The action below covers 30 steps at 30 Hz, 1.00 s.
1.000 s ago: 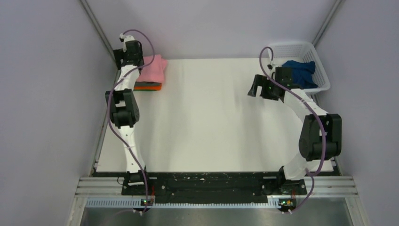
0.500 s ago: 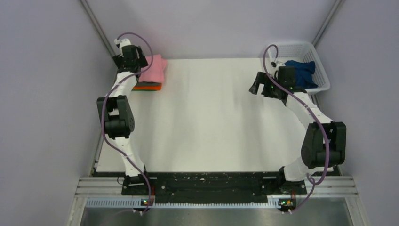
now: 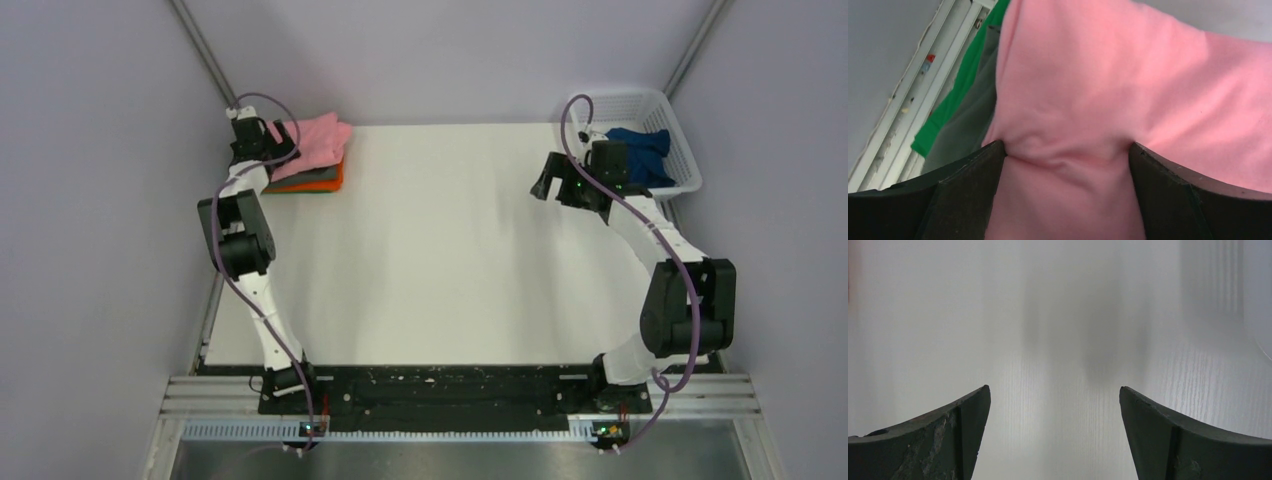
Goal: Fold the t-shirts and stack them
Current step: Smooth out wrinkles on the folded tshirt
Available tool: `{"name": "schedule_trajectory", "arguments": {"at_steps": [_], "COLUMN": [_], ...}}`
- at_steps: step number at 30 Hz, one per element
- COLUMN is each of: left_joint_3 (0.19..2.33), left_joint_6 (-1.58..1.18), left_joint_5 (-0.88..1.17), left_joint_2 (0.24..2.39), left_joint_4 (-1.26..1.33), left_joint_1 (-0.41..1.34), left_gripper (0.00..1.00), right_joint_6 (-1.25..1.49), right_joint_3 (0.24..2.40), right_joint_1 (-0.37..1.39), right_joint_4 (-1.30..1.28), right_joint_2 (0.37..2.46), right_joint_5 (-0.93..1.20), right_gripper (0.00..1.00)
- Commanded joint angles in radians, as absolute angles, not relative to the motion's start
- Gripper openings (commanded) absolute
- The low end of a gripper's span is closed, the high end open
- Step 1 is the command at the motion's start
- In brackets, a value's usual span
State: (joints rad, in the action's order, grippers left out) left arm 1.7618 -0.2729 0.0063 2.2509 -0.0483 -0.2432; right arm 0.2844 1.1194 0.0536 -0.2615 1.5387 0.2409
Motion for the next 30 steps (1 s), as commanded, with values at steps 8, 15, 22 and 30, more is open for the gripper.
{"name": "schedule_trajectory", "arguments": {"at_steps": [8, 15, 22, 30], "left_joint_3": [1.842, 1.698, 1.63, 1.535], "left_joint_6": [-0.232, -0.248, -0.197, -0.26], "left_joint_5": [0.286, 0.201, -0.166, -0.226], "left_joint_2": [2.309, 2.136, 2.003, 1.836], "left_joint_4": [-0.008, 0.097, 0.08, 0.047], "left_joint_1": [-0.293, -0.259, -0.161, -0.103], "left_gripper": [0.99, 0.99, 0.99, 0.99], "right_joint_6": [0.261, 0.237, 0.207, 0.237], "right_joint_3": [1.187, 1.173, 1.168, 1.109], "right_joint_1": [0.047, 0.047, 0.046, 0.047], "right_joint_4": [-0.301, -0.292, -0.286, -0.234], "right_joint_2": [1.506, 1.491, 1.481, 1.422], "right_joint_5": [0.153, 0.144, 0.141, 0.14], "right_gripper": [0.99, 0.99, 0.99, 0.99]}}
